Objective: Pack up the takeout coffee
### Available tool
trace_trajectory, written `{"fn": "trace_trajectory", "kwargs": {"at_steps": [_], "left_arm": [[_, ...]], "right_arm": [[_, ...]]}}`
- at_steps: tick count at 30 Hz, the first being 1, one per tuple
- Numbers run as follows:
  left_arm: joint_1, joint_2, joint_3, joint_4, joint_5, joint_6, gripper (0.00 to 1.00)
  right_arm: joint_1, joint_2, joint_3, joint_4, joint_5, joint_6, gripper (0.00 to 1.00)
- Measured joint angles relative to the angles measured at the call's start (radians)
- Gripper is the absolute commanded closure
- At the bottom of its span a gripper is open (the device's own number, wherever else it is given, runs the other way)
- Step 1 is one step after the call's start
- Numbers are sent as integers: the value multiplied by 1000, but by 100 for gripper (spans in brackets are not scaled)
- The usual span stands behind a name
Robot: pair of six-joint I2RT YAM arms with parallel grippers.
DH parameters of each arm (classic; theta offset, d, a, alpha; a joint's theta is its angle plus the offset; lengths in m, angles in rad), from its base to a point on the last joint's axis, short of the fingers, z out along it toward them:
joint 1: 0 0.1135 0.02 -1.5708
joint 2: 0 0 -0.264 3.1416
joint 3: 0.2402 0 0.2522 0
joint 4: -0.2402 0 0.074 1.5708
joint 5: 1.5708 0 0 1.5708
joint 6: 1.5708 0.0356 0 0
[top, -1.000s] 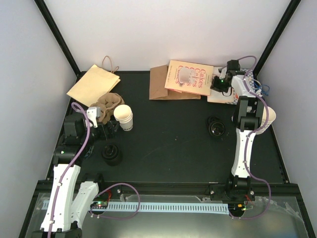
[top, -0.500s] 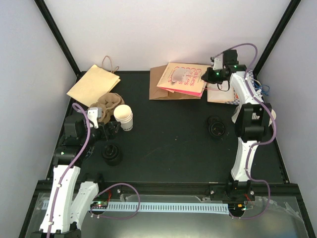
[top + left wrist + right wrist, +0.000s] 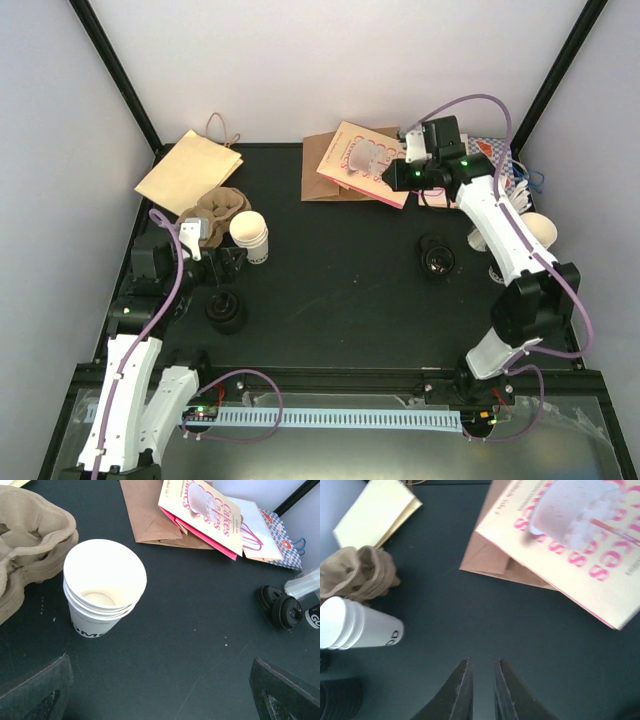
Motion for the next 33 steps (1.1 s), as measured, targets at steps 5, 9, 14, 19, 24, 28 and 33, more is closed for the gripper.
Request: {"fn": "trace_trajectory", "kwargs": {"at_steps": [5,9,14,19,24,28,33], "left_arm": [[-20,0,0,0,11,0,1],[-24,-7,-1,0,11,0,1],[-24,-24,-1,0,9,0,1],[-24,-24,-1,0,9,0,1],[-24,-24,-1,0,9,0,1],[-24,-26,0,0,9,1,1],[-24,-25,-1,0,9,1,1]], "right_arm": [[-15,-49,-82,22,118,28,64],[-48,5,-112,54,151,52,58],[-132,131,-111,128,134,89,57],[-211,270,-71,168,90,115,57],[-260,374,-26,206,36,135,54],[-288,446,12,233,-32,151,52],[-300,526,56,260,-104,160,50]]}}
